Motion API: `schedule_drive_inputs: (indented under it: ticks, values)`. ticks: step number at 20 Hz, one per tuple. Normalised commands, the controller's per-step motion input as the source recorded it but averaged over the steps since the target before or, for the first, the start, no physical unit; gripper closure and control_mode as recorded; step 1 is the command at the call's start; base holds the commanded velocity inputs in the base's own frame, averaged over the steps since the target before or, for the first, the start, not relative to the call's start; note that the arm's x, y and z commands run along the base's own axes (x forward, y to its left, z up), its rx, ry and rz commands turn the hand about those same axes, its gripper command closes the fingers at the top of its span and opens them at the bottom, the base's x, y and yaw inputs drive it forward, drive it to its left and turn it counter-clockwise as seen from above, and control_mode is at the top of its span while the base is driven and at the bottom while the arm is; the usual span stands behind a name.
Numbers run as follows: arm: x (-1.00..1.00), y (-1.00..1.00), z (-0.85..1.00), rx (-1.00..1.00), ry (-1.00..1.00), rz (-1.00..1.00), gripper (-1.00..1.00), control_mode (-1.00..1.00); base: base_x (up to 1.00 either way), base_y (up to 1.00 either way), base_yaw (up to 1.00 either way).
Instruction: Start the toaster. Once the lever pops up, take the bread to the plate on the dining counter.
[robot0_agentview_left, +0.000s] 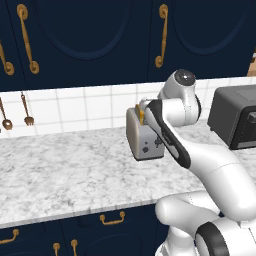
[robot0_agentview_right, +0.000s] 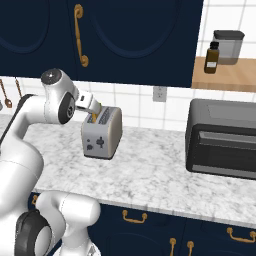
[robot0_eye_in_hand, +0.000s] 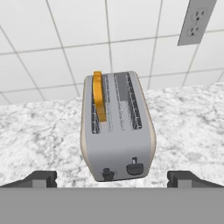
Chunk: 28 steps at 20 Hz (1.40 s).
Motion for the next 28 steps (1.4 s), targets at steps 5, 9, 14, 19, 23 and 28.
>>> schedule_drive_inputs:
  ticks: [5, 9, 14, 19, 23, 28]
  values:
    - [-0.19, 0.15, -0.07, -0.04, -0.02, 0.0, -1.0, -1.0, 0.0, 0.0, 0.0]
    - [-0.03, 0.18, -0.21, -0.09, -0.04, 0.0, -1.0, -1.0, 0.0, 0.0, 0.0]
    - [0.08, 0.06, -0.33, -0.08, -0.03, 0.0, -1.0, -1.0, 0.0, 0.0, 0.0]
    - [0.34, 0.0, -0.41, -0.05, -0.08, 0.0, -1.0, -1.0, 0.0, 0.0, 0.0]
    - [0.53, 0.0, -0.35, 0.0, -0.02, 0.0, -1.0, -1.0, 0.0, 0.0, 0.0]
    - [0.62, 0.0, -0.25, 0.0, 0.0, 0.0, -1.0, -1.0, 0.0, 0.0, 0.0]
